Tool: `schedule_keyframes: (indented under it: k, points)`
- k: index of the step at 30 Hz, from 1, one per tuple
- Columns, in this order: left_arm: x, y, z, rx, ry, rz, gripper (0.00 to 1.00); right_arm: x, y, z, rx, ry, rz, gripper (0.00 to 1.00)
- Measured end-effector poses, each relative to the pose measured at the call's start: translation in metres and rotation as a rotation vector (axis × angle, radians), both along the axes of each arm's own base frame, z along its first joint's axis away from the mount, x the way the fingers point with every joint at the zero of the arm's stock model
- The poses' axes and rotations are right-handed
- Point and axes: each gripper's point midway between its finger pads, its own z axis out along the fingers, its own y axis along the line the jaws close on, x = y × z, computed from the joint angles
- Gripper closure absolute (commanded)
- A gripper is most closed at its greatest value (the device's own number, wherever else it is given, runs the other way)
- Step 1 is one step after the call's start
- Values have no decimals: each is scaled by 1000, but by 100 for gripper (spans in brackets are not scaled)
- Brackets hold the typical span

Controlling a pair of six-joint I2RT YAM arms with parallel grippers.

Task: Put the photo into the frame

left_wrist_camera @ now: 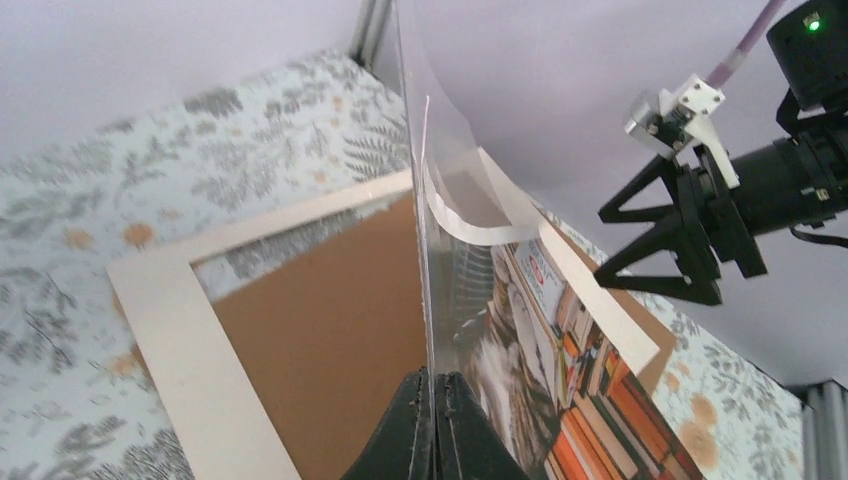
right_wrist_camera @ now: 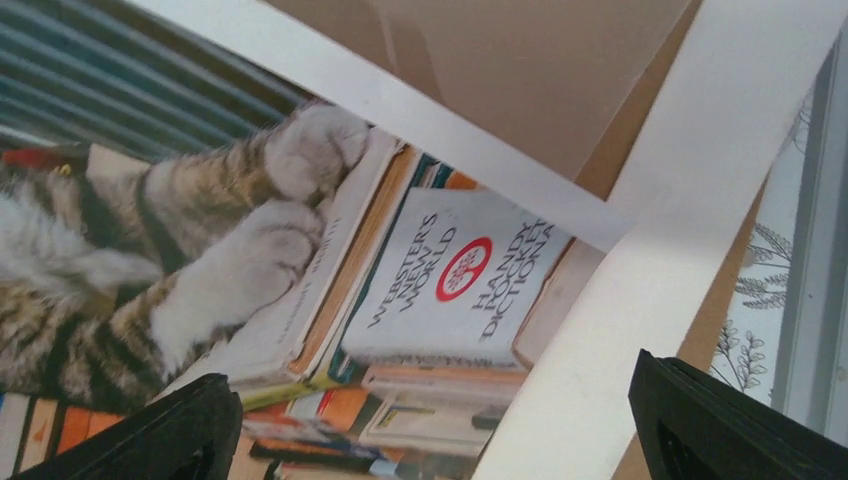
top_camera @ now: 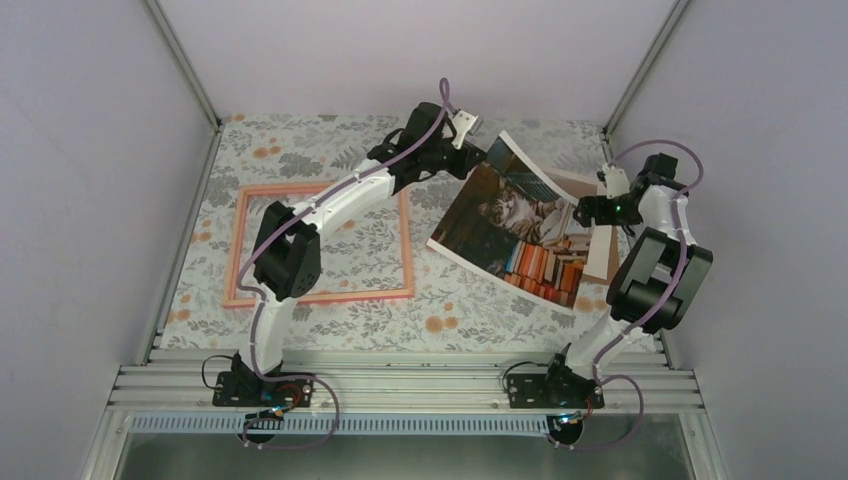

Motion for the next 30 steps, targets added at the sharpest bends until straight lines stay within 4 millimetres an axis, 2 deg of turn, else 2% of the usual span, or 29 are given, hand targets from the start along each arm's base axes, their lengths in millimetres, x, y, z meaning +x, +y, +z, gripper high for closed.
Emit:
schedule_keyframes:
  k: [2, 6, 12, 14, 18, 26, 30]
  points:
    - [1, -1, 14, 1, -44, 12, 98, 0, 5, 8, 18, -22, 11, 3]
    - [5, 3, 27, 7, -56, 36, 98, -3, 15, 12, 63, -33, 28, 3]
    - [25, 19, 53, -21, -69, 107, 98, -21, 31, 2, 116, -7, 50, 7]
    - [30, 24, 54, -31, -61, 120, 98, -30, 38, -6, 137, 12, 55, 10]
    - [35, 30, 44, -46, -1, 133, 98, -49, 53, -26, 182, 61, 62, 22]
    - [43, 34, 10, -34, 97, 173, 98, -87, 87, -75, 224, 174, 90, 54]
    - [48, 40, -7, -22, 134, 194, 98, -86, 93, -76, 193, 158, 125, 66]
